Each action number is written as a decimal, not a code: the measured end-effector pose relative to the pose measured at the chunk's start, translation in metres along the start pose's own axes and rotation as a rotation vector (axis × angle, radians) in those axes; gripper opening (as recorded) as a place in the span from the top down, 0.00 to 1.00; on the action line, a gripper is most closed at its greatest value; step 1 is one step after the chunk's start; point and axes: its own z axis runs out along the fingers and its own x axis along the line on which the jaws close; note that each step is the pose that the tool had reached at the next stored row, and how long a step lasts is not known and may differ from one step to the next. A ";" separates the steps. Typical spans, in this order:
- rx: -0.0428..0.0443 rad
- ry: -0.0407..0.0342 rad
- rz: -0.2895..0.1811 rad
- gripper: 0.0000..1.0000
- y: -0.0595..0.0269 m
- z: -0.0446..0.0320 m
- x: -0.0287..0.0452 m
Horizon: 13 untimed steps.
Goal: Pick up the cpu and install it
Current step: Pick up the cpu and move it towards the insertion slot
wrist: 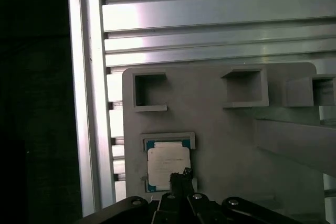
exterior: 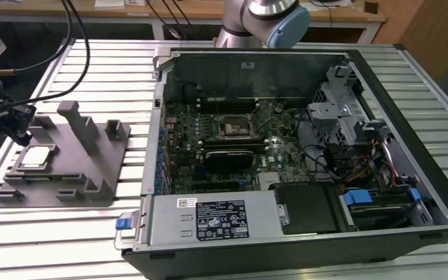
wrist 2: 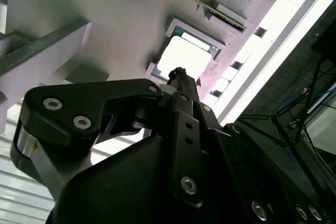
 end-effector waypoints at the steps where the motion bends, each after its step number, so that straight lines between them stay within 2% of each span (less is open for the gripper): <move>1: 0.0000 0.0000 0.000 0.89 -0.0003 0.0018 0.0001; 13: 0.0000 0.0005 0.000 0.89 -0.0026 0.0200 0.0011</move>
